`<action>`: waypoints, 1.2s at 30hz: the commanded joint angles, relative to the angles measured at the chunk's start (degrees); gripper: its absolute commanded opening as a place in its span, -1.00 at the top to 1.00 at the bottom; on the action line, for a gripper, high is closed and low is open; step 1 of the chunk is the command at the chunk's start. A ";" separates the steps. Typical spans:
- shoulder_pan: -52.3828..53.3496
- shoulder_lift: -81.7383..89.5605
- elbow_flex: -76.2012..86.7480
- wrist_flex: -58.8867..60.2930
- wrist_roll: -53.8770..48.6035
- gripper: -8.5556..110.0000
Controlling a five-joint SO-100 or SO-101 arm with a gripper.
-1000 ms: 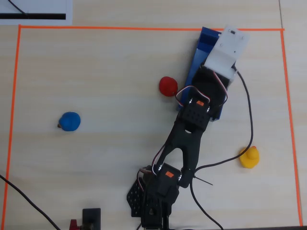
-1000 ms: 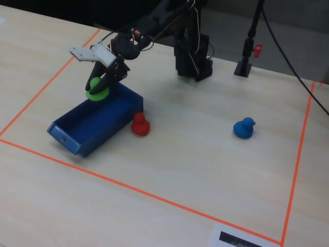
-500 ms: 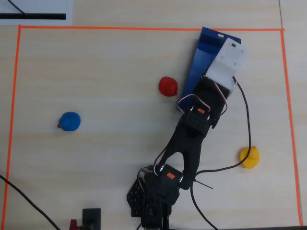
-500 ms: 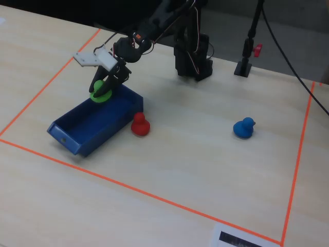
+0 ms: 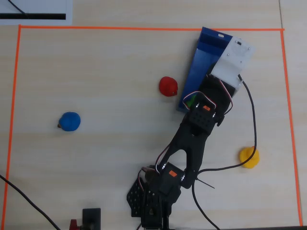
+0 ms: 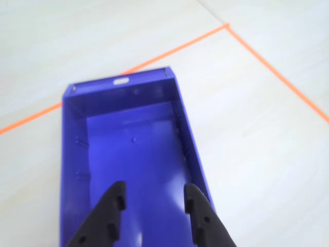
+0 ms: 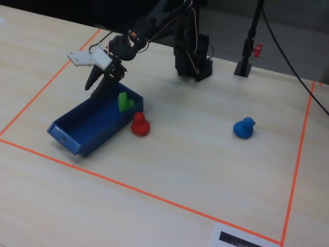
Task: Grasp green duck and put it into box.
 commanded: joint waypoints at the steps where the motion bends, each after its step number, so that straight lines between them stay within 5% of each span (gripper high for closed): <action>1: -5.54 12.39 -1.76 15.12 1.32 0.77; 12: -31.20 56.60 31.64 52.47 0.62 0.85; 22: -37.88 83.06 53.96 60.73 -1.32 0.85; 36: -37.53 89.03 60.91 63.28 -3.52 0.85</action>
